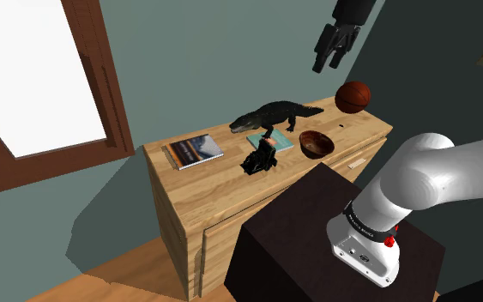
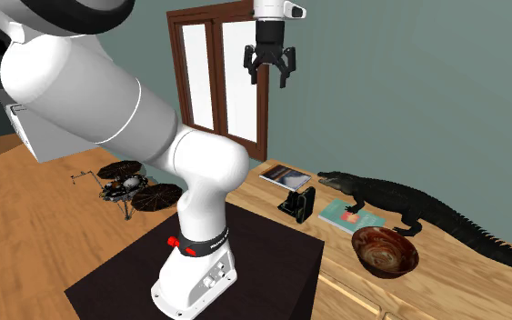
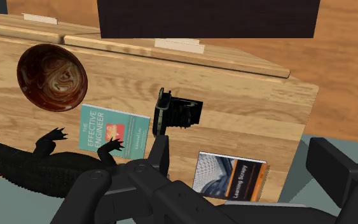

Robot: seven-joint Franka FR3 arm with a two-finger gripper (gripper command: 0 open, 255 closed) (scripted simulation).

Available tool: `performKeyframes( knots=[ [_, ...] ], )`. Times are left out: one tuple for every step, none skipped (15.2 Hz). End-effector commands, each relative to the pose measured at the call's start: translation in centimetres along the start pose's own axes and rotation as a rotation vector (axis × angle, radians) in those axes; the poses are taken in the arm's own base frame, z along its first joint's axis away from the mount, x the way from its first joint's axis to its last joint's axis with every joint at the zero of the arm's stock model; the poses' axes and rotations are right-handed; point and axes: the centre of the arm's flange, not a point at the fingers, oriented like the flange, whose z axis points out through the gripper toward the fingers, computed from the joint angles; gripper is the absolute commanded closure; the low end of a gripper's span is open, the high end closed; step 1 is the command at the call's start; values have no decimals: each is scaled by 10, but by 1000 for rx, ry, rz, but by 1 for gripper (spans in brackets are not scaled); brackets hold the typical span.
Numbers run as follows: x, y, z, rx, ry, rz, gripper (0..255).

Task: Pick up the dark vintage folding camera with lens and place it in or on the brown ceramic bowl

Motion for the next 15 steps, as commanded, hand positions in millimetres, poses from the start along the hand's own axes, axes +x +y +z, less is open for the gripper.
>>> performKeyframes(
  knots=[
    [0,0,0,0,0,0,0],
    [6,2,12,1,-3,-4,0],
    [12,4,24,1,-6,-9,0],
    [18,6,35,2,-9,-13,0],
    [24,9,47,2,-12,-18,0],
    [30,11,59,3,-15,-22,0],
    [36,13,71,3,-18,-26,0],
    [42,15,83,4,-21,-31,0],
    [48,16,95,4,-24,-35,0],
    [54,18,107,5,-27,-40,0],
    [60,20,119,5,-31,-44,0],
    [65,22,130,6,-34,-48,0],
    [71,24,142,6,-37,-53,0],
    [77,26,154,7,-40,-57,0],
    [83,28,166,8,-43,-62,0]
  ],
)
